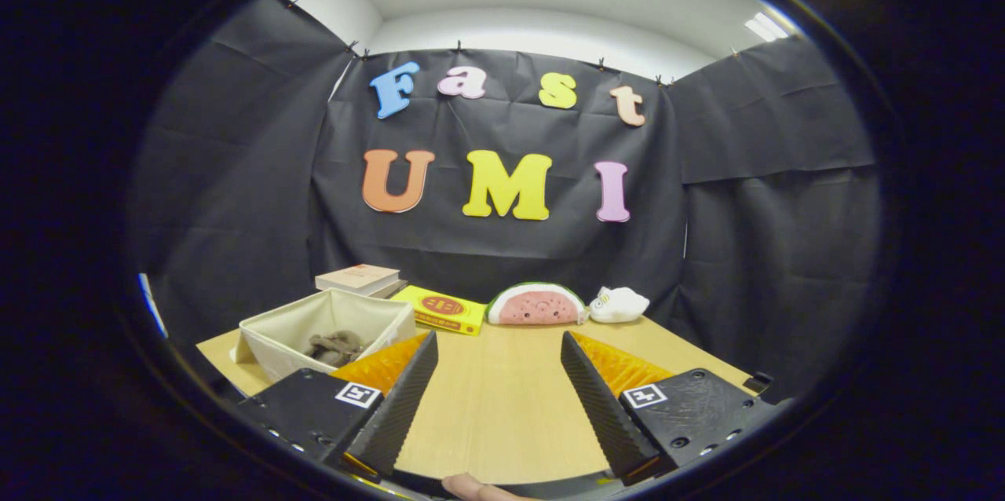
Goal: Open the storage box then place both shoes into the box .Put the left shoe in first, then the right shoe, with the right side of both shoes facing outward in a uniform manner.
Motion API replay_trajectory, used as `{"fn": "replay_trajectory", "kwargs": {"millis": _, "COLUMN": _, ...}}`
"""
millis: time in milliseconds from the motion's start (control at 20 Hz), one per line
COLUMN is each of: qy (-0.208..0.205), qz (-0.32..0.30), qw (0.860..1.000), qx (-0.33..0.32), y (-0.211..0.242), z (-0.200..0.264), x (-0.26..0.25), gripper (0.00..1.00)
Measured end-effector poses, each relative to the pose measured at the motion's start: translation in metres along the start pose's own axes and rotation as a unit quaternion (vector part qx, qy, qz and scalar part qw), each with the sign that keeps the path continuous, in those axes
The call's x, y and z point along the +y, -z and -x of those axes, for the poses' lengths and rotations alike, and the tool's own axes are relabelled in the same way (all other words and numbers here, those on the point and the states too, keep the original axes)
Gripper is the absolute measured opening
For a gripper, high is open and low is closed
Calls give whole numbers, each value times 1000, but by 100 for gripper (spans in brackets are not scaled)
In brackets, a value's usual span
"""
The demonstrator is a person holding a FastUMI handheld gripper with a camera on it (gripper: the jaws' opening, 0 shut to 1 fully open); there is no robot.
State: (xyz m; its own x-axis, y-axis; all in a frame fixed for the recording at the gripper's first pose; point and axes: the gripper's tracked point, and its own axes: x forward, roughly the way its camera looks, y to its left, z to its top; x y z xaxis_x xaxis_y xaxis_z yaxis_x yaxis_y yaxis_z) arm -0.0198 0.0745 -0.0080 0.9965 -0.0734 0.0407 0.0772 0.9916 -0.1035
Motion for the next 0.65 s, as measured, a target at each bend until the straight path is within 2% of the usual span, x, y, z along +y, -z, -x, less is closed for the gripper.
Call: {"fn": "replay_trajectory", "kwargs": {"millis": 650, "qy": -3, "qz": -18, "qw": 1000, "qx": -8, "y": 5, "z": -1, "x": -5, "gripper": 96}}
